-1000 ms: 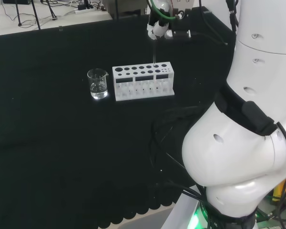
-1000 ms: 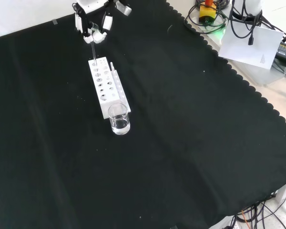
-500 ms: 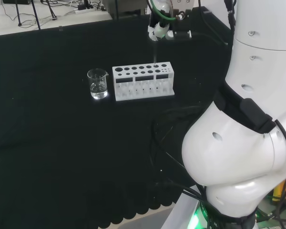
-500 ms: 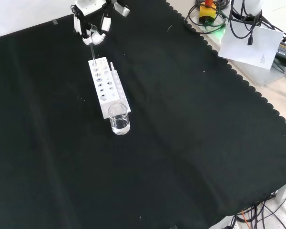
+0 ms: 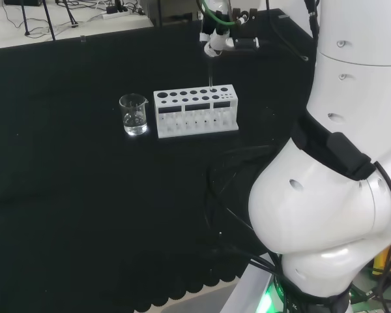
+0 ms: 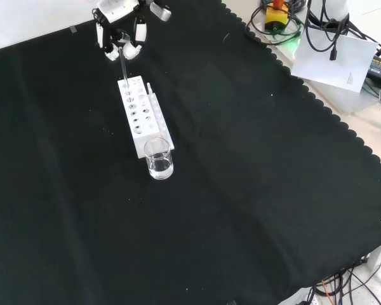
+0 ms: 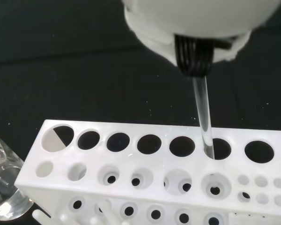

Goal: Put the glass rod back on the white test tube rack.

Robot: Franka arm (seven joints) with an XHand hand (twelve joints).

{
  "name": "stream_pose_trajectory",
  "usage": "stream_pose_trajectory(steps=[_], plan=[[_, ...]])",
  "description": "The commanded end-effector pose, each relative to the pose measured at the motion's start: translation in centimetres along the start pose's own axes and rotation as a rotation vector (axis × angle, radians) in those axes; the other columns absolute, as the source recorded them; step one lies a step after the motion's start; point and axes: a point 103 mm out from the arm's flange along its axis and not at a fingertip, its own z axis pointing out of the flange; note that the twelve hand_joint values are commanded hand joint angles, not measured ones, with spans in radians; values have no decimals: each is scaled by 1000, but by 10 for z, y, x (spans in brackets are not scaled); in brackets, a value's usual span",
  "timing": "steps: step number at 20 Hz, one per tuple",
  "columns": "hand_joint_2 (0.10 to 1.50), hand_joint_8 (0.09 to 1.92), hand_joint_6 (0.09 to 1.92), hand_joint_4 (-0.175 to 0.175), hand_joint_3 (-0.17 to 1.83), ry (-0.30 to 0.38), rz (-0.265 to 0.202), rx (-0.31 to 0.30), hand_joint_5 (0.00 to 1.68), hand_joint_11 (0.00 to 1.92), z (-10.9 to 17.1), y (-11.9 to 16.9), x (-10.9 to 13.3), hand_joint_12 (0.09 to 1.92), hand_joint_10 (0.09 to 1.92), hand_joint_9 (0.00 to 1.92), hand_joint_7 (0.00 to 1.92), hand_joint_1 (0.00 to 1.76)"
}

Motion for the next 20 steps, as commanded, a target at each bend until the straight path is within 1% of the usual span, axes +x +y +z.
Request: stream_pose_trajectory(steps=[1, 3, 5, 8, 13, 20], plan=[[364, 824, 770, -175, 807, -45, 17, 79, 423, 1821, -1, 1, 4, 856, 667, 1751, 767, 1486], [340, 856, 665, -175, 831, -47, 22, 76, 302, 1838, -5, -1, 1, 883, 679, 1748, 658, 1490], [332, 868, 590, -175, 843, -37, 22, 68, 276, 1846, -8, -2, -1, 896, 693, 1743, 616, 1492], [334, 866, 537, -175, 851, -35, 25, 62, 281, 1849, -12, -4, -3, 912, 712, 1736, 603, 1496], [338, 866, 521, -175, 856, -46, 32, 54, 301, 1848, -17, -8, -2, 921, 725, 1734, 616, 1499], [339, 860, 522, -175, 861, -50, 27, 44, 320, 1847, -22, -11, 6, 928, 733, 1731, 625, 1501]])
